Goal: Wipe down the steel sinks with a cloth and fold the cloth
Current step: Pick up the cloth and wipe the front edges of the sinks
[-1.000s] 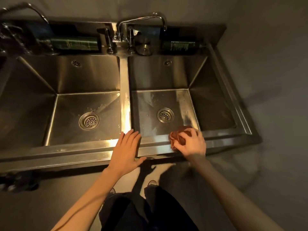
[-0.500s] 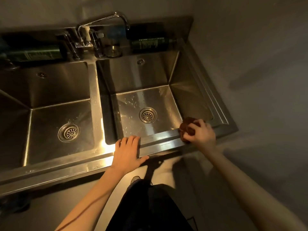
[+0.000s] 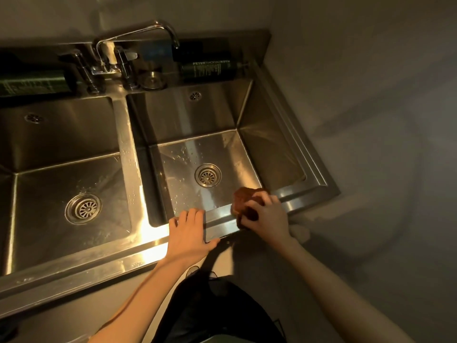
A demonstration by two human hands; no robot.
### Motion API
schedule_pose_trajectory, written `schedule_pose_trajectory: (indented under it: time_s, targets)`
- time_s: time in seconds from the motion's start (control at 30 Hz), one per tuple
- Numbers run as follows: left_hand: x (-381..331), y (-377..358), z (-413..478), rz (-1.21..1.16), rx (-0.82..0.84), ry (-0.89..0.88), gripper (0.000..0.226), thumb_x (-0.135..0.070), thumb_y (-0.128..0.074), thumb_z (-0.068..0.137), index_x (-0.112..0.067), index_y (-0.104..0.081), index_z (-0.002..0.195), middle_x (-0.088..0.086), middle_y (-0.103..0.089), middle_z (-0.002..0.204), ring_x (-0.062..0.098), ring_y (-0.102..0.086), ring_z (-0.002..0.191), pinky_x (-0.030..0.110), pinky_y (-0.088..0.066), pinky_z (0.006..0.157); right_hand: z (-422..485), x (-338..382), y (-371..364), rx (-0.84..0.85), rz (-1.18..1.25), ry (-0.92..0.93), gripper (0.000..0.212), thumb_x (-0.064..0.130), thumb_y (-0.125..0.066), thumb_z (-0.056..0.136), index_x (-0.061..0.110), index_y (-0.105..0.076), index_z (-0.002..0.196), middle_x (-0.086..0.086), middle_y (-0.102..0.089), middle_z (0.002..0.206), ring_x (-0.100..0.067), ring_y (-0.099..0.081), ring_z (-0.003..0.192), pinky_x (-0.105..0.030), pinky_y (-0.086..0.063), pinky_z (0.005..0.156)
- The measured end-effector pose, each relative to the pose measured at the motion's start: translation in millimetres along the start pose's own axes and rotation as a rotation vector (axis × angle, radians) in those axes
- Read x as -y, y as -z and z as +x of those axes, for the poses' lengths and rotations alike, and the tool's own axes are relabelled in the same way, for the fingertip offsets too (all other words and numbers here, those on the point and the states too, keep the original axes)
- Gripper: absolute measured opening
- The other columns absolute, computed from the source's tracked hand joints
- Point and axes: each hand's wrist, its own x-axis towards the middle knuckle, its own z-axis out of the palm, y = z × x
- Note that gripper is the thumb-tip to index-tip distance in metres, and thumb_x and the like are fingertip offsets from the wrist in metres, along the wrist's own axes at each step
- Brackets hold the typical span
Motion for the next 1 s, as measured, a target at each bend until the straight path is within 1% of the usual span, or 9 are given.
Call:
schedule_pose_trajectory:
  time_s: [0.13,0.23,0.33,0.43,0.53,0.6,0.7,0.8,1.0]
  targets:
    - [-0.5,-0.6,0.5,0.009,0.023,-0.019,0.074,-0.067,-0.051,0.078,-0.023,-0.037,0.135,-0.004,-0.043,0.130,0.019,-0.040,0.118,0.037,-0.033,0.097,11.7,-75.3,20.6,0.009,-0.053,-0.307,0.039,0.048,-0.060,0.083,0.026,-0.063,0.115,-0.005,-0.047,0.130,-0.031,-0.045,0.110,-0.034,-0.039,0.086]
    - [-1.4,0.1,4.5,0.013,0.063,-0.045,0.075,-0.064,-0.052,0.080,-0.024,-0.031,0.140,-0.004,-0.039,0.135,0.019,-0.037,0.122,0.035,-0.032,0.100,16.3,-79.2,27.3,-0.022,-0.020,-0.545,0.044,0.049,-0.056,0.084,0.023,-0.061,0.119,-0.008,-0.045,0.131,-0.034,-0.042,0.111,-0.035,-0.038,0.089]
    - [-6.9,1.2,10.2,0.026,0.085,-0.060,0.080,-0.066,-0.052,0.079,-0.023,-0.029,0.142,-0.003,-0.037,0.138,0.019,-0.036,0.124,0.034,-0.032,0.100,10.2,-31.3,15.0,-0.121,-0.048,-0.430,0.039,0.047,-0.060,0.084,0.024,-0.064,0.115,-0.007,-0.050,0.124,-0.033,-0.046,0.104,-0.036,-0.042,0.082]
    - [-20.2,-3.9,18.4,0.001,0.078,-0.082,0.084,-0.070,-0.052,0.077,-0.022,-0.030,0.142,-0.001,-0.039,0.136,0.021,-0.039,0.121,0.036,-0.033,0.096,1.2,9.5,0.4,-0.081,-0.025,-0.266,0.038,0.049,-0.065,0.077,0.028,-0.067,0.108,-0.002,-0.055,0.117,-0.030,-0.051,0.099,-0.035,-0.044,0.080]
    - [-38.1,-8.4,28.4,-0.002,0.090,-0.082,0.084,-0.070,-0.049,0.078,-0.022,-0.026,0.143,-0.002,-0.037,0.137,0.020,-0.037,0.122,0.036,-0.033,0.097,-6.4,-2.2,-2.3,-0.095,-0.010,-0.185,0.038,0.045,-0.073,0.069,0.025,-0.070,0.101,-0.004,-0.059,0.111,-0.031,-0.056,0.092,-0.034,-0.047,0.074]
    - [-50.1,-11.8,33.2,0.043,0.087,-0.083,0.083,-0.070,-0.050,0.078,-0.021,-0.030,0.142,-0.001,-0.039,0.134,0.021,-0.040,0.117,0.036,-0.035,0.093,-6.3,-32.4,3.6,-0.074,0.003,-0.253,0.038,0.043,-0.071,0.075,0.026,-0.068,0.109,-0.004,-0.055,0.118,-0.031,-0.052,0.101,-0.036,-0.045,0.079]
    - [-70.7,-18.1,41.1,0.031,0.031,-0.097,0.077,-0.070,-0.060,0.070,-0.019,-0.051,0.128,0.001,-0.052,0.119,0.022,-0.051,0.102,0.035,-0.041,0.080,0.2,-86.9,18.7,-0.060,-0.010,-0.447,0.038,0.043,-0.063,0.084,0.025,-0.062,0.117,-0.005,-0.047,0.128,-0.031,-0.045,0.110,-0.035,-0.040,0.085]
    - [-94.6,-20.7,56.8,-0.034,0.037,-0.146,0.073,-0.067,-0.056,0.076,-0.022,-0.043,0.133,-0.001,-0.045,0.127,0.020,-0.044,0.111,0.034,-0.036,0.087,14.2,-121.1,36.7,0.022,-0.021,-0.570,0.040,0.045,-0.055,0.089,0.025,-0.056,0.123,-0.007,-0.041,0.132,-0.032,-0.043,0.114,-0.037,-0.039,0.092]
    - [-141.2,-27.7,93.2,-0.111,0.082,-0.253,0.072,-0.059,-0.053,0.084,-0.021,-0.032,0.141,0.003,-0.037,0.139,0.022,-0.036,0.124,0.037,-0.034,0.099,37.0,-137.9,42.4,0.015,-0.160,-0.448,0.037,0.046,-0.054,0.090,0.025,-0.058,0.120,-0.006,-0.046,0.126,-0.030,-0.046,0.107,-0.034,-0.041,0.084]
